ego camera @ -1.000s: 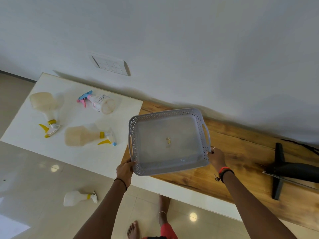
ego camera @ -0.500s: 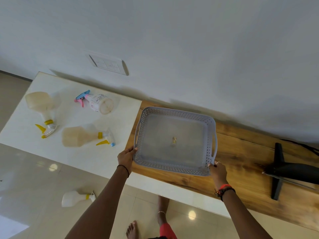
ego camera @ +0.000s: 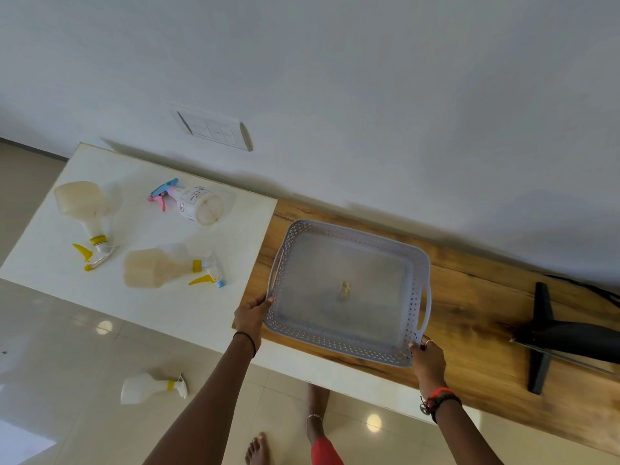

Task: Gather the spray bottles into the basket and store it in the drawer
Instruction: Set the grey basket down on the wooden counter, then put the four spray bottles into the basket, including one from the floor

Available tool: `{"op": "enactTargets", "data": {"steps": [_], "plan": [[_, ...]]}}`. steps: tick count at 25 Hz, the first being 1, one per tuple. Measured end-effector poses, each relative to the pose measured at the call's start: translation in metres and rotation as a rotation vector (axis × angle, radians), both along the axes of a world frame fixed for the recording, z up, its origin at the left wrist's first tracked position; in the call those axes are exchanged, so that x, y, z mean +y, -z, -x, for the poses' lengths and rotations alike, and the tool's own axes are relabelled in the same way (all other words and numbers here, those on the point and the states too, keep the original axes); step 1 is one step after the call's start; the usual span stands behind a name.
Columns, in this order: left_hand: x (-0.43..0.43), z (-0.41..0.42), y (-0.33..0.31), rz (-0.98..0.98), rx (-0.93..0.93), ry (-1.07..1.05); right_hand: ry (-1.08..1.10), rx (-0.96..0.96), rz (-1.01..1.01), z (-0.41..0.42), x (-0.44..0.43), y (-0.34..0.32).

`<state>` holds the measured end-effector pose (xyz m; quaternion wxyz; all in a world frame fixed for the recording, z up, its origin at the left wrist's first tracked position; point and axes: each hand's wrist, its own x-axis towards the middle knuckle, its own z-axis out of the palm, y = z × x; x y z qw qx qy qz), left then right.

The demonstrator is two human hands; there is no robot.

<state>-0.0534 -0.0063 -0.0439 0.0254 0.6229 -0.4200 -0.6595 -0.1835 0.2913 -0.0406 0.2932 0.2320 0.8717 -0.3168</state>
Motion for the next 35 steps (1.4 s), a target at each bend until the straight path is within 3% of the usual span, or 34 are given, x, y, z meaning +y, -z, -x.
{"op": "enactTargets", "data": {"steps": [12, 17, 20, 22, 25, 29, 32, 35], "plan": [[-0.01, 0.002, -0.013, 0.06, -0.024, 0.023, 0.105, -0.043, 0.003, 0.005, -0.007, -0.018], [-0.034, -0.016, -0.029, 0.221, -0.088, -0.056, 0.072, 0.224, -0.093, 0.002, -0.029, -0.055], [-0.056, -0.037, -0.039, 0.423, -0.214, 0.015, 0.028, 0.411, 0.054, -0.011, -0.071, -0.074], [-0.075, -0.055, -0.043, 0.547, -0.25, 0.093, 0.0, 0.433, 0.172, -0.024, -0.112, -0.08], [-0.11, -0.081, -0.049, 0.703, -0.239, 0.239, -0.001, 0.319, 0.359, -0.051, -0.188, -0.082], [-0.172, -0.112, -0.047, 0.922, -0.338, 0.59, -0.084, 0.027, 0.464, -0.093, -0.292, -0.066], [-0.219, -0.126, -0.038, 0.966, -0.422, 0.887, -0.215, -0.216, 0.487, -0.125, -0.359, -0.035], [-0.256, -0.129, -0.027, 0.903, -0.431, 1.149, -0.182, -0.442, 0.501, -0.152, -0.406, -0.011]]}}
